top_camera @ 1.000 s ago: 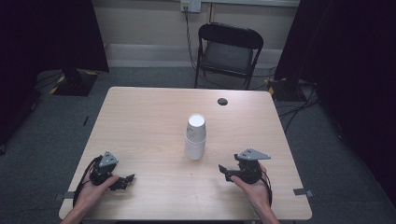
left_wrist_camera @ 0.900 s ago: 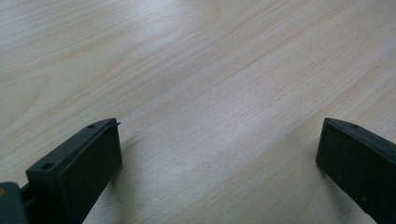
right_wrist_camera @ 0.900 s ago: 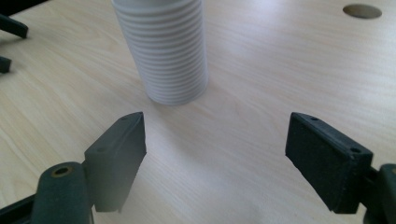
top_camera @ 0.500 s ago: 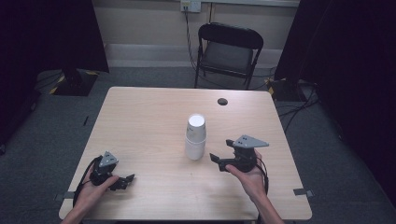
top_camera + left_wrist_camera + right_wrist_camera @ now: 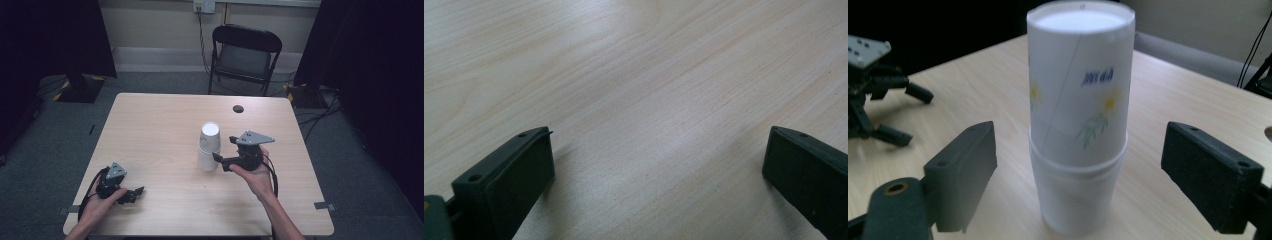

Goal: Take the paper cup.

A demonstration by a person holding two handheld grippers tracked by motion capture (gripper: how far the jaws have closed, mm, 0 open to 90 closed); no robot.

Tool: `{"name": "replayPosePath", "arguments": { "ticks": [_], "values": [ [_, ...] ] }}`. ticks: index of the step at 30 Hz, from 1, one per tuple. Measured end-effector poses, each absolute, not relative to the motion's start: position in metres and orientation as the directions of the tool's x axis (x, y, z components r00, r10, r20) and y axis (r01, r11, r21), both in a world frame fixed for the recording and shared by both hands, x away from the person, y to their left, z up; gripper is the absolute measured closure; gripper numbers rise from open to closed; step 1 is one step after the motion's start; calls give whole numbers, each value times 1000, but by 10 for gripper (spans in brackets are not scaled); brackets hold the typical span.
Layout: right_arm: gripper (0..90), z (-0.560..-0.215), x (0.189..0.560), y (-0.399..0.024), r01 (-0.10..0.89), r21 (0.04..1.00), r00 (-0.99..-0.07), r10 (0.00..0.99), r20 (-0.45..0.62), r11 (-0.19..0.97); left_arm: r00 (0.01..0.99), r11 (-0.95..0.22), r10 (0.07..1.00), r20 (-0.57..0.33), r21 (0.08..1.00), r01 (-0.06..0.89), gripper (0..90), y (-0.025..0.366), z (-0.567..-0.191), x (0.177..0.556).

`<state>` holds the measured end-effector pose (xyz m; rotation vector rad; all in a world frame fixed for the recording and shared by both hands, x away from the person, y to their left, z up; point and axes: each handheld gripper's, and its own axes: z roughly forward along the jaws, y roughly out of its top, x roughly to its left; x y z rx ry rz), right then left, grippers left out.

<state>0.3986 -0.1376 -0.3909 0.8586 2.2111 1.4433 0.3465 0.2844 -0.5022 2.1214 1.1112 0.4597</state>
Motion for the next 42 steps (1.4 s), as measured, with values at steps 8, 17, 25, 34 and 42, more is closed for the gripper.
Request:
{"name": "replayPosePath", "arguments": {
  "ticks": [8,17,25,34,42],
  "values": [
    [171,-374,416,-127,237,938,-757,653,14,254,571,-397,821,-6,714,577,0,284,-502,347],
    [160,-381,431,-108,253,936,-775,631,44,245,574,-396,819,-8,716,575,0,284,-502,347],
    [187,-393,437,-98,269,929,-777,627,53,255,576,-399,818,-5,715,574,0,285,-502,347],
    [238,-398,439,-100,271,928,-775,630,53,256,576,-399,818,-6,715,574,0,285,-502,347],
    [299,-397,439,-102,268,930,-768,639,48,253,576,-398,818,-6,716,573,0,285,-502,347]
  ]
}}
